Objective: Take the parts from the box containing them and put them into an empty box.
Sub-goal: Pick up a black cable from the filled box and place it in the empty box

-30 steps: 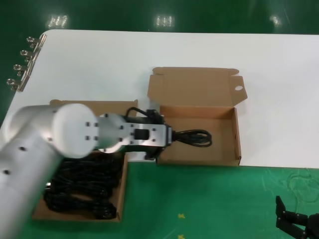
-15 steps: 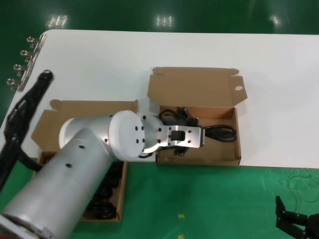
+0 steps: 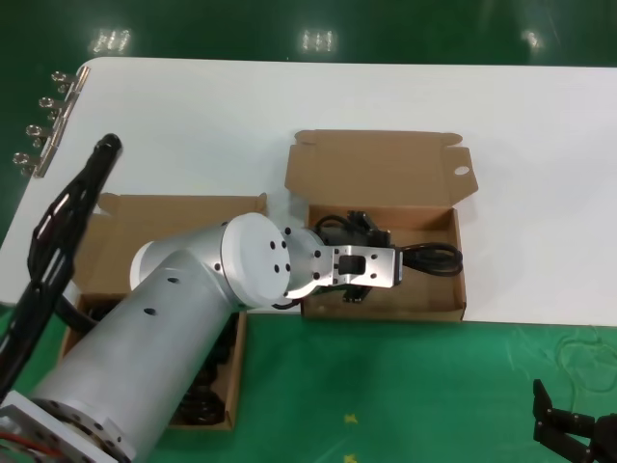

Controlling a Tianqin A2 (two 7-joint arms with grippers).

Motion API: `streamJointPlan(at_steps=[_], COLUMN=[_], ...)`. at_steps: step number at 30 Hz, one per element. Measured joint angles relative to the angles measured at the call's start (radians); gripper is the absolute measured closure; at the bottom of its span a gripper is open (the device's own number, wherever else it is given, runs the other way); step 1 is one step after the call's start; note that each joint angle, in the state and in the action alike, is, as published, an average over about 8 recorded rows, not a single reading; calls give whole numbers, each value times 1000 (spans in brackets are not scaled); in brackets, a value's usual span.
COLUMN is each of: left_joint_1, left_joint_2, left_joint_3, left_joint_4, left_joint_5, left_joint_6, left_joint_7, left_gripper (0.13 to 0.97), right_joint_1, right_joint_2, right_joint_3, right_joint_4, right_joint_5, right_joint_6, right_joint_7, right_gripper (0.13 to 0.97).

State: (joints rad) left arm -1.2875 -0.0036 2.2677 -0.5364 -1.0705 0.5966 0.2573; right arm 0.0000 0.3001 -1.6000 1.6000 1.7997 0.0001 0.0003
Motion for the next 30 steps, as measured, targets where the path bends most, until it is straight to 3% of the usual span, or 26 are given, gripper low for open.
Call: streamJointPlan(at_steps=[9,18,30], left_joint_1=[-7,-11,18], left_joint_2=[-1,-9,-38], left_joint_3=[3,-1,-15], left_joint_4=[22,29,-29], left_joint_5=[-19,-22,-33], left_joint_6=[-9,-19,-11], left_joint_7=[24,50,47], left_gripper=[881,809,589], right_joint_1=[0,0,0], right_joint_2=[0,0,0], right_joint_3=[0,0,0], right_joint_4=[0,0,0], right_joint_5=[0,0,0], right_joint_6=[0,0,0], right_joint_7=[0,0,0], right_gripper=[129,129,129])
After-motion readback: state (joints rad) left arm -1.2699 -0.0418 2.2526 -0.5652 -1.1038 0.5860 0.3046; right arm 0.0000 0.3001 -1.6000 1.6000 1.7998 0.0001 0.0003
